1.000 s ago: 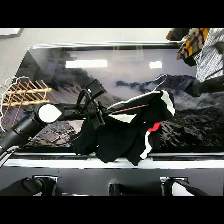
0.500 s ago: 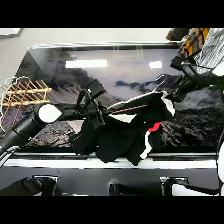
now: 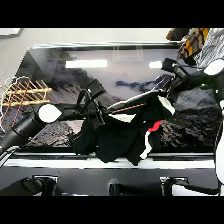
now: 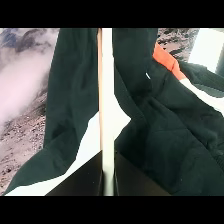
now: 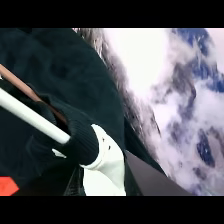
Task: Fold the clothes and pants, and hang the long-sleeved shirts on hangers.
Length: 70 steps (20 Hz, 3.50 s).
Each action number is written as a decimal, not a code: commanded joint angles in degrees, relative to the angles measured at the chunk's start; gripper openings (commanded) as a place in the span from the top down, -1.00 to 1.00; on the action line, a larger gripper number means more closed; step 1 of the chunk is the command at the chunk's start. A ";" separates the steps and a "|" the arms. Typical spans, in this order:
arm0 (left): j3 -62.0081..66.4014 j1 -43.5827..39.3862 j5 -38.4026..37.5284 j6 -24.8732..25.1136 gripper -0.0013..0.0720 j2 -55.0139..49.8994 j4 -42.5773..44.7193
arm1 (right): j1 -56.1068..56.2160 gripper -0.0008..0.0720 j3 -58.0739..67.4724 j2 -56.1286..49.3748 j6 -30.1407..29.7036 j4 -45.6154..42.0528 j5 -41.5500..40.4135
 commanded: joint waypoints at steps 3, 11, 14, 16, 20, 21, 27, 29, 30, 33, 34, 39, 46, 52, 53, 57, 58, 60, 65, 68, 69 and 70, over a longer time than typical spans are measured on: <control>-0.02 -0.02 0.00 0.00 0.87 -0.04 0.00 | 0.20 0.18 0.00 3.28 -0.33 1.14 1.40; -0.02 -0.04 0.00 0.02 0.87 -0.02 0.00 | -0.02 0.05 0.00 3.54 -0.74 2.64 0.00; -0.02 -0.02 -0.02 0.02 0.87 0.31 0.00 | -2.67 -0.22 0.00 4.55 -0.70 2.60 -0.68; -0.02 -0.04 -0.13 0.00 0.87 0.33 0.00 | -7.04 -0.51 0.00 5.20 0.70 3.21 0.02; -0.02 -0.02 -0.17 0.00 0.87 0.33 0.00 | -9.49 -0.56 -0.17 2.82 0.76 4.11 1.20; -0.02 -0.02 -0.17 0.02 0.87 0.33 0.00 | -8.79 -0.56 -0.17 1.57 0.76 3.85 1.86; -0.02 -0.02 -0.17 0.02 0.87 0.33 0.00 | -5.33 -0.54 -0.17 -3.67 -0.81 4.00 0.87; -0.02 -0.02 -0.17 0.00 0.87 0.33 0.00 | -3.28 -0.44 -0.17 -4.85 -0.79 4.00 -1.29; -0.02 -0.02 -0.17 0.00 0.87 0.33 0.00 | -2.43 -0.42 -0.15 -5.14 -0.85 4.00 -1.77; -0.02 -0.02 -0.20 0.00 0.87 0.33 0.00 | -1.62 -0.15 -0.15 -5.03 -0.96 5.29 -1.38; -0.02 -0.02 -0.20 0.00 0.87 0.33 0.00 | -1.62 -0.07 -0.15 -4.83 -0.96 5.55 -0.79; -0.02 -0.02 -0.20 0.00 0.87 0.33 0.00 | -1.60 0.00 -0.15 -2.84 -0.96 7.63 0.61; -0.02 -0.02 -0.20 0.02 0.87 0.33 0.00 | -1.60 0.21 -0.15 -1.46 -1.01 9.60 2.56; -0.02 -0.02 -0.20 0.02 0.87 0.33 0.00 | -1.60 -0.06 -0.15 -1.49 -2.45 10.01 0.92; -0.02 -0.02 -0.20 0.00 0.87 0.33 0.00 | -1.60 -0.10 -0.15 -1.49 -2.45 10.03 0.00; -0.02 -0.04 -0.20 0.02 0.87 0.33 0.00 | -1.60 -0.09 -0.15 -2.27 -2.45 10.08 0.57; -0.02 -0.02 -0.17 0.02 0.87 0.33 0.00 | -1.60 -0.08 -0.17 -2.62 -2.45 10.08 0.76; -0.02 -0.04 -0.20 0.02 0.87 0.33 0.00 | -1.60 -0.01 -0.17 -3.17 -2.47 10.05 1.25; -0.02 -0.02 -0.20 0.02 0.87 0.33 0.00 | -1.60 0.61 -0.15 -3.32 -2.47 10.21 2.03; -0.02 -0.02 -0.17 -0.15 0.87 0.33 0.00 | -1.62 0.82 -0.15 -2.21 -2.40 10.01 2.36; -0.02 -0.02 -0.17 -0.48 0.85 0.33 0.00 | -1.75 0.82 -0.15 -1.42 -2.40 9.66 2.56; -0.02 -0.02 -0.17 -1.44 0.79 0.33 0.00 | -1.75 0.83 -0.15 -0.61 -2.19 8.96 2.89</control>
